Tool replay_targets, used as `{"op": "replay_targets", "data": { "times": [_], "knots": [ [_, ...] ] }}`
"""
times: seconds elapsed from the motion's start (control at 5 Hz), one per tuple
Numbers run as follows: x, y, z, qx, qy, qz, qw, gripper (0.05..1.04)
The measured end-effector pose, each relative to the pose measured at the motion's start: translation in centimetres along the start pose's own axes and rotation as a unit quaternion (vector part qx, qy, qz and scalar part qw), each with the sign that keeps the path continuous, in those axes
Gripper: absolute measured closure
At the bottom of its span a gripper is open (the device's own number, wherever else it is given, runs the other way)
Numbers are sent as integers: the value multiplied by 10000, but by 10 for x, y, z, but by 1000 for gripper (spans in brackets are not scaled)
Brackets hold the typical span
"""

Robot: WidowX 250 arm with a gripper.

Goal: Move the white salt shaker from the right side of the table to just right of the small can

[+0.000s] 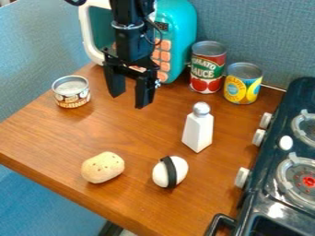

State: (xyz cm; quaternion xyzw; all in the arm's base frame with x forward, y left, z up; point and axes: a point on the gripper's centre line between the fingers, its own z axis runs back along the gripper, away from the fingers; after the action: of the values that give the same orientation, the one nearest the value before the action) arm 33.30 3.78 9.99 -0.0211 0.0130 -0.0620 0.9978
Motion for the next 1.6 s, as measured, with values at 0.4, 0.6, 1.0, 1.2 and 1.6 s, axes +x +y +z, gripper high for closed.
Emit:
{"op": "replay_targets", "data": {
  "times": [0.4,0.6,1.0,1.2,1.6],
  "knots": [
    [3,-10,-6,4,7,-395,9992,83],
    [5,-36,15,233,-275,-942,9949,83],
    [21,-64,44,246,-691,-1449,9867,83],
    [32,-72,35,201,-501,-1554,9864,83],
    [47,-91,15,449,-219,-1773,9829,83]
  ]
}}
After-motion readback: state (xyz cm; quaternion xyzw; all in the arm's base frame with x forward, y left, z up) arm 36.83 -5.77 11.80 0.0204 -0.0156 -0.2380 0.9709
